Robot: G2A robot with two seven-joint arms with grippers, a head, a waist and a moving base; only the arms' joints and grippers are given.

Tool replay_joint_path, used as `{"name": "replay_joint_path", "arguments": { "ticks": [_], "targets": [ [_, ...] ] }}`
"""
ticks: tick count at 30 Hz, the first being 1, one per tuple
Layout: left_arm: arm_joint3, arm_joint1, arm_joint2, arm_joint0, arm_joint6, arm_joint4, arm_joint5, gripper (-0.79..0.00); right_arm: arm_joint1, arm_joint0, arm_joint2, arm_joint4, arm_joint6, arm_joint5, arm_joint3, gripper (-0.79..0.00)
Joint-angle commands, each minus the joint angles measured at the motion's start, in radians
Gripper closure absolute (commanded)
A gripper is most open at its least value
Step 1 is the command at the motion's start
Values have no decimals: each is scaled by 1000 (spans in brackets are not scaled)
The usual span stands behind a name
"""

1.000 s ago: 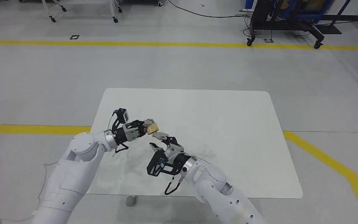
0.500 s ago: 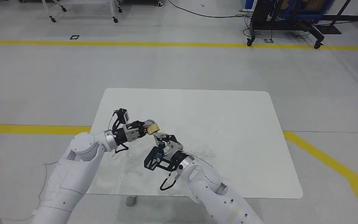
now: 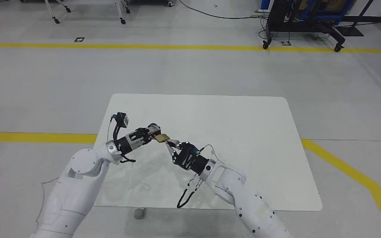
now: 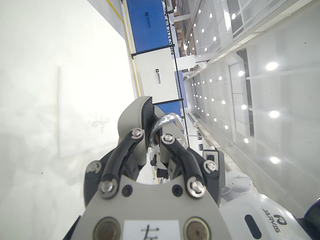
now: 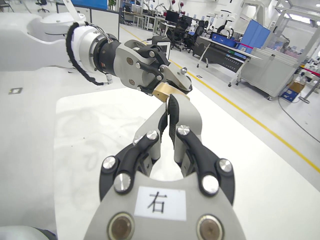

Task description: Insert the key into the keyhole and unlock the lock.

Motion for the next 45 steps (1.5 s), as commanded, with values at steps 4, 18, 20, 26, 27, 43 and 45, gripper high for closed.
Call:
{"name": "replay_joint_path", "arguments": {
  "ticks": [4,18,20,26,27,43,45],
  "targets": [
    [-7,1,-13,11,11,3,13,0,8,7,17,-12,21,-18,-10,-773],
    [-33,-22,168,-69,56,264,267,0,68,-251,317,-48,88,96,-338,-785],
    [-37,-32,243,-118,26,358,340,0,73,-281,350,-45,93,99,-371,-785],
    [14,-79,419,-246,-61,391,460,0,73,-281,350,-45,93,99,-371,-785],
    [33,-87,448,-269,-81,402,481,0,73,-281,350,-45,93,99,-371,-785],
    [146,-135,465,-420,-76,343,494,-785,73,-280,351,-37,92,102,-371,-785],
    [109,-116,415,-413,-70,388,452,-785,74,-272,370,-1,87,110,-373,-785]
  ]
}}
